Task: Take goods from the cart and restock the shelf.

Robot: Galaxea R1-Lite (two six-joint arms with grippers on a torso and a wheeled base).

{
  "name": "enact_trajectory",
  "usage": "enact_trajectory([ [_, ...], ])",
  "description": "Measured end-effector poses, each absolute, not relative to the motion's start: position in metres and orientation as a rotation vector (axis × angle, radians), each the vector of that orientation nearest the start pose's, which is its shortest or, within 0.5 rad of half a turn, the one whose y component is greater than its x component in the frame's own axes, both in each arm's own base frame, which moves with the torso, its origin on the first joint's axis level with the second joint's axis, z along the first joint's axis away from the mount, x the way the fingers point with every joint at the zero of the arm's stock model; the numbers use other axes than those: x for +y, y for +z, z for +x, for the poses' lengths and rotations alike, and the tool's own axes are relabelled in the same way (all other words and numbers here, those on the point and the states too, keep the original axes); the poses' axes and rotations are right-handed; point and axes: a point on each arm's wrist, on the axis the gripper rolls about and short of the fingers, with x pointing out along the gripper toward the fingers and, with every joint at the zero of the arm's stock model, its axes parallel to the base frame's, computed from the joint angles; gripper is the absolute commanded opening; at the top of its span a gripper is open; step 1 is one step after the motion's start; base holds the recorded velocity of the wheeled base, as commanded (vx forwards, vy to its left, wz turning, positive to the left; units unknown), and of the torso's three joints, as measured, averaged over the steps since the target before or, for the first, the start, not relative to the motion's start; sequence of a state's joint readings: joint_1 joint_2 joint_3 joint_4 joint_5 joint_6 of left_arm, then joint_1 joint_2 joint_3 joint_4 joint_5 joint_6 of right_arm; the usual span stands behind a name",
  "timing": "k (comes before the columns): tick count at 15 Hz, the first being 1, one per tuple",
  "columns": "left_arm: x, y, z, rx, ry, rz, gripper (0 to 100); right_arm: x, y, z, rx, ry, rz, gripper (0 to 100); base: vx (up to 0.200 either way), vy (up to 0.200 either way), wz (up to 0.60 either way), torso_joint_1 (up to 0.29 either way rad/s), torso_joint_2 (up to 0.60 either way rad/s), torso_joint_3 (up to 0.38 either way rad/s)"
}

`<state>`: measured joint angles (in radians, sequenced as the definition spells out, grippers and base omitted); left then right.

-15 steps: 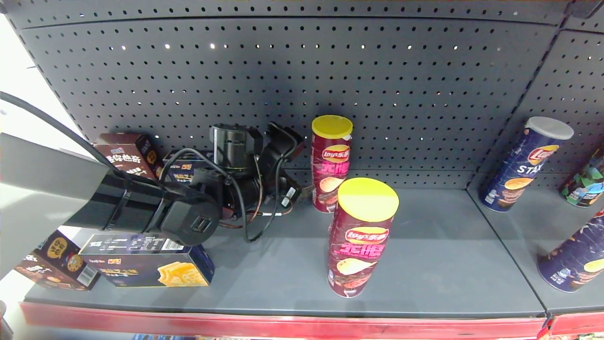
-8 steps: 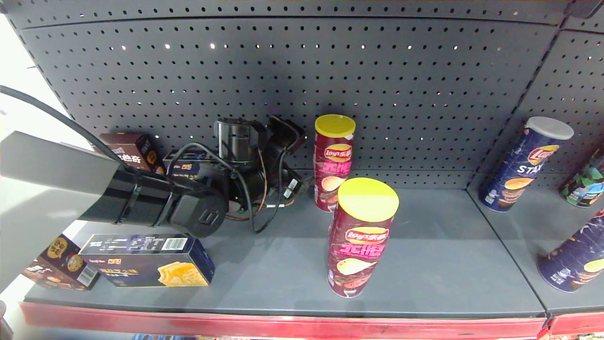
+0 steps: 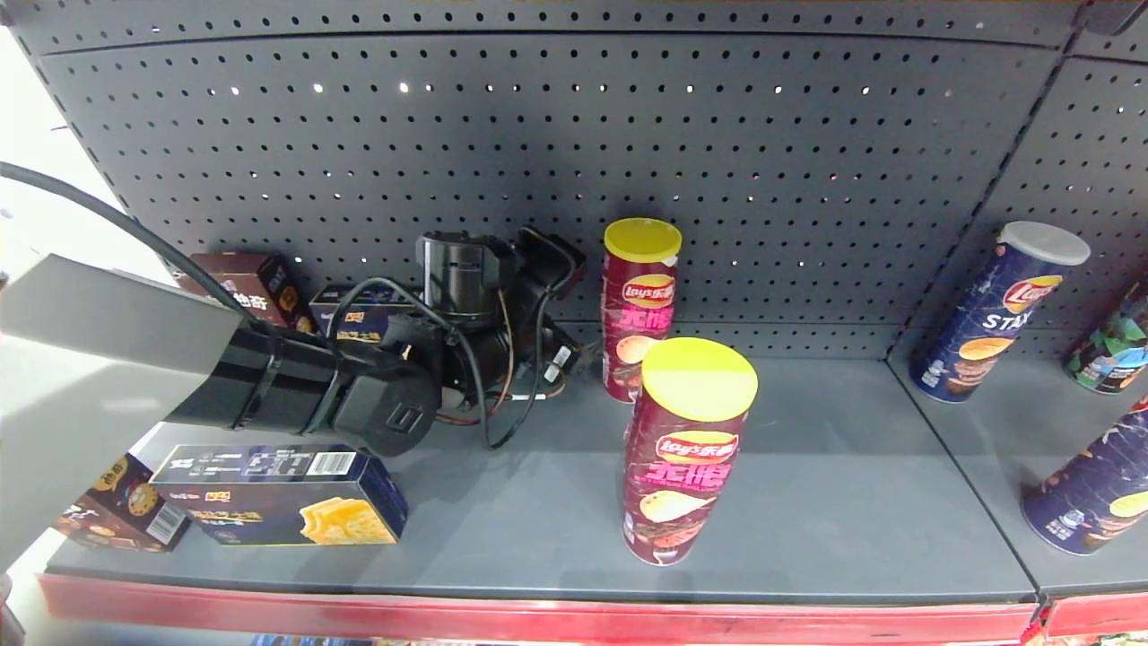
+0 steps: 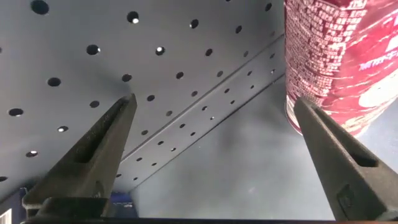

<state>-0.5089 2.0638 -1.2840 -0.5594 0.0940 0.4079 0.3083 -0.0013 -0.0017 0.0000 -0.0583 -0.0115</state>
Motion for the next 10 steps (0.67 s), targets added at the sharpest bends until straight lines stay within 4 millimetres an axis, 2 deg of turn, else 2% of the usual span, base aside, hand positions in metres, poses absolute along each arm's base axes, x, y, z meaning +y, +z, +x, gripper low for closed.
enact_trajectory([
  [3, -0.2, 0.184, 0.364, 0.098, -0.424, 0.444, 100, -0.008, 0.076, -0.022, -0.004, 0.25, -0.011, 100, 0.0, 0.0, 0.0, 0.0, 0.0, 0.0],
  [5, -0.193, 0.21, 0.353, 0.047, -0.386, 0.384, 100, -0.008, 0.076, -0.022, -0.004, 0.25, -0.011, 100, 0.0, 0.0, 0.0, 0.0, 0.0, 0.0],
  [8, -0.181, 0.25, 0.318, -0.027, -0.377, 0.293, 100, -0.008, 0.076, -0.022, -0.004, 0.25, -0.011, 100, 0.0, 0.0, 0.0, 0.0, 0.0, 0.0],
  [10, -0.168, 0.264, 0.283, -0.043, -0.374, 0.251, 100, -0.008, 0.076, -0.022, -0.004, 0.25, -0.011, 100, 0.0, 0.0, 0.0, 0.0, 0.0, 0.0],
])
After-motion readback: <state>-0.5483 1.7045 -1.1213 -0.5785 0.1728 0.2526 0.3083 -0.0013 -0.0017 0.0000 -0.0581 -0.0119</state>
